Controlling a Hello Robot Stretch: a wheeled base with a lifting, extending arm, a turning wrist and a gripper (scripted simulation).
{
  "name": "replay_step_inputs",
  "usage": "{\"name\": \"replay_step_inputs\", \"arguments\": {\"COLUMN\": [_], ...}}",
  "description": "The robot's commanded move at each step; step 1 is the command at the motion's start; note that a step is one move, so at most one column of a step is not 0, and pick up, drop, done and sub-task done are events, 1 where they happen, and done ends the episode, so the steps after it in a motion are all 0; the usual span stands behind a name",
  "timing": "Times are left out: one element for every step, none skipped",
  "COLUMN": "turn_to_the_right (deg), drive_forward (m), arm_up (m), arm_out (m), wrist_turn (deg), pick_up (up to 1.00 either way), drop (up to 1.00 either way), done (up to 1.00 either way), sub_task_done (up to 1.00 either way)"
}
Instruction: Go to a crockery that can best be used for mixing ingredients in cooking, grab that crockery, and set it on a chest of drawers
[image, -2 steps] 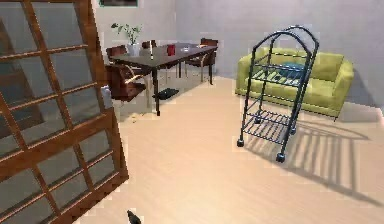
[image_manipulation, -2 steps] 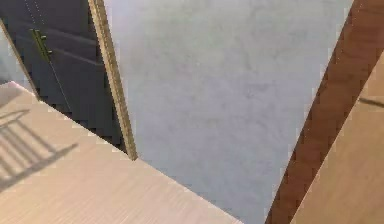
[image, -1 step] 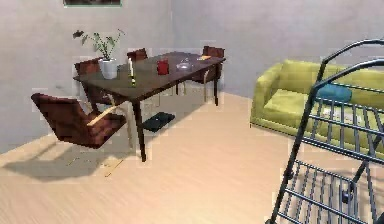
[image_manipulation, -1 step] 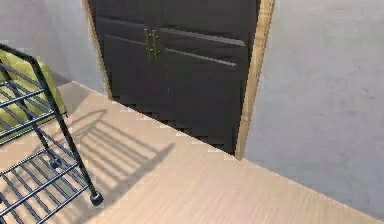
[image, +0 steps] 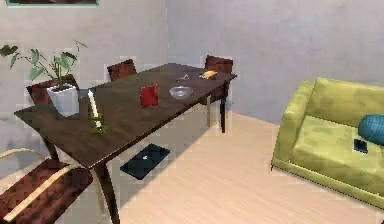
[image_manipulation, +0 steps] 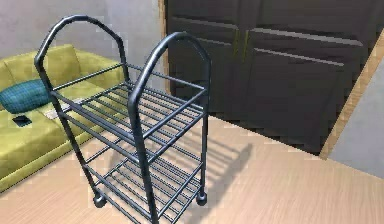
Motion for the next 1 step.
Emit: {"name": "replay_step_inputs", "arguments": {"turn_to_the_right": [15.0], "drive_forward": [0.00], "arm_up": [0.00], "arm_out": [0.00], "wrist_turn": [0.0], "pick_up": [0.00], "drop": [0.00], "done": [0.00], "sub_task_done": [0.00]}}
